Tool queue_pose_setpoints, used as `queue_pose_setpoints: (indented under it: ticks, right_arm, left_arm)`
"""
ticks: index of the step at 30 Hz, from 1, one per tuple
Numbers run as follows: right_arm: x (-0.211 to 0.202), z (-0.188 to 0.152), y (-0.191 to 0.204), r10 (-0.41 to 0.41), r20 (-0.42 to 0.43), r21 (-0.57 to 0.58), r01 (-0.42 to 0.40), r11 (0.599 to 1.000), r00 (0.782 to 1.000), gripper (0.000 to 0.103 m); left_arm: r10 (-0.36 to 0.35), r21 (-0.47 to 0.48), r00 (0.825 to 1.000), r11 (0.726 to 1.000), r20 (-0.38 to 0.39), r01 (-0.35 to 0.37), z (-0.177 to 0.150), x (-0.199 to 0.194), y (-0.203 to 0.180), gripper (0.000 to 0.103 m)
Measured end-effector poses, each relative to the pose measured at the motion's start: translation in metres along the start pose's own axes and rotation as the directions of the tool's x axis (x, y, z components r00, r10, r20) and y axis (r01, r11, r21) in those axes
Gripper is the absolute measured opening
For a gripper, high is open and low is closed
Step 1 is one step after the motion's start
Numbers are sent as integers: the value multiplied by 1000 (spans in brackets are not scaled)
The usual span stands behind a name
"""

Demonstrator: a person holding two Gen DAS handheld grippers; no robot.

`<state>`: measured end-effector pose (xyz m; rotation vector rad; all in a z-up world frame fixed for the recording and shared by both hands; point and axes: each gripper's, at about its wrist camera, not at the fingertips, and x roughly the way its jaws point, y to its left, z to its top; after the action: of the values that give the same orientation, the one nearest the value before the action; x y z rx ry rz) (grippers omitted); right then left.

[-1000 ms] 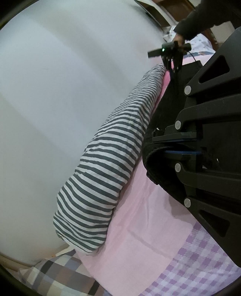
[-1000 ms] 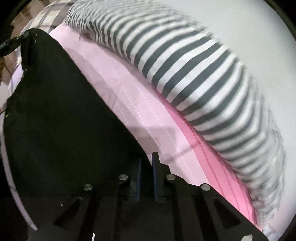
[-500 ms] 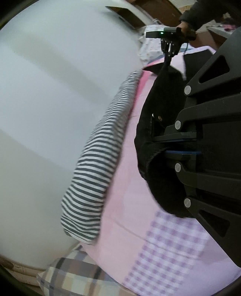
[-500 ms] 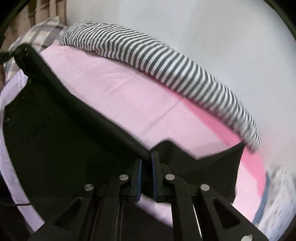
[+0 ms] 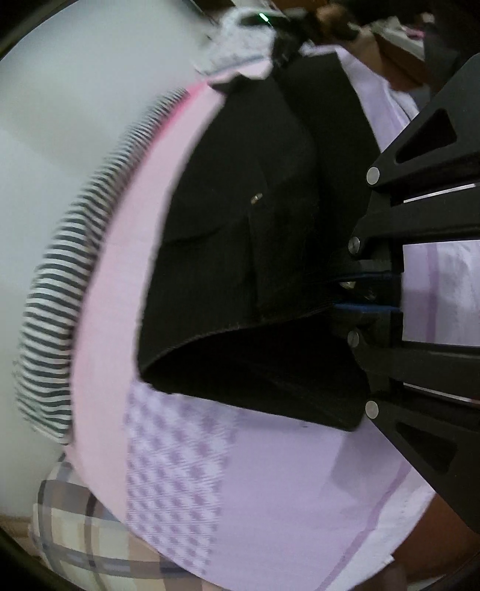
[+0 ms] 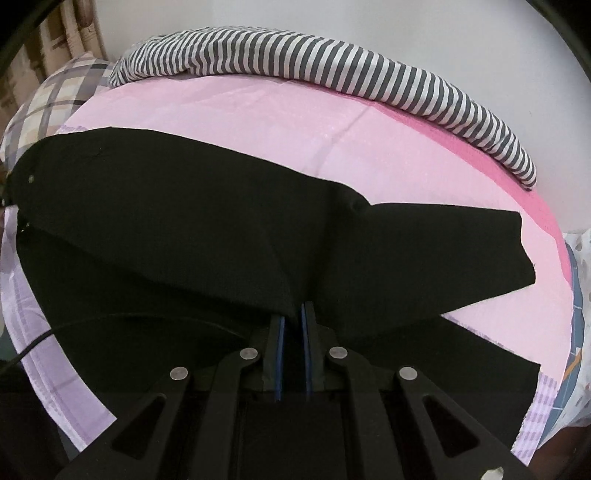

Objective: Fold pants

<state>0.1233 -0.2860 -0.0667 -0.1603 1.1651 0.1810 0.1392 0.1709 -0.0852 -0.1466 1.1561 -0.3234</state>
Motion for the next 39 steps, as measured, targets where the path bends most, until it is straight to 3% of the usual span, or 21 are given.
queue_pose_setpoints:
  ticks: [4,6,8,10,12,15,17,21,23,35,37,39]
  right_arm:
    - [-5,-5,1,-4,25,46,3,999,1000,12]
    - [-13,-9,0,30,44,88,-34,996,999,29]
    - [-22,-13,0,59,66,116,-66,991,996,40]
    - [-34,-20,0,75,87,142,-87,986,993,41]
    - [-46,-27,-3,107,106,189,-126,974,989,41]
    - [-63,-40,-10,166,151,264,-201,943,975,41]
    - [-69,-49,-16,196,177,318,-245,916,964,41]
    - [-71,-61,-23,237,218,407,-309,860,947,42]
    - [-67,-67,-27,254,230,444,-333,832,940,42]
    - [-31,-85,-46,305,269,605,-406,684,914,42]
    - [-25,-83,-50,292,275,625,-401,670,916,42]
    - [-18,-82,-59,297,286,639,-413,649,911,42]
  left_arm:
    - [50,1,998,999,-25,-50,-8,5,-3,16]
    - [46,-28,998,998,-46,-48,-7,4,1,23]
    - [35,-82,998,996,-54,-39,-9,-2,8,26]
    - [9,-119,999,993,-48,-15,-10,-10,14,29]
    - [6,-165,999,986,-48,-14,-15,-21,19,40]
    - [-45,-249,999,968,-10,41,-24,-39,27,43]
    - [-103,-320,994,942,22,105,-32,-46,31,44]
    - [-246,-448,967,858,71,251,-42,-43,31,44]
    - [-274,-478,958,833,78,278,-38,-35,26,44]
    - [-259,-589,960,762,103,269,-28,4,26,44]
    - [-252,-592,961,759,116,271,-26,6,26,41]
    - [-232,-581,964,770,130,264,-26,4,26,30]
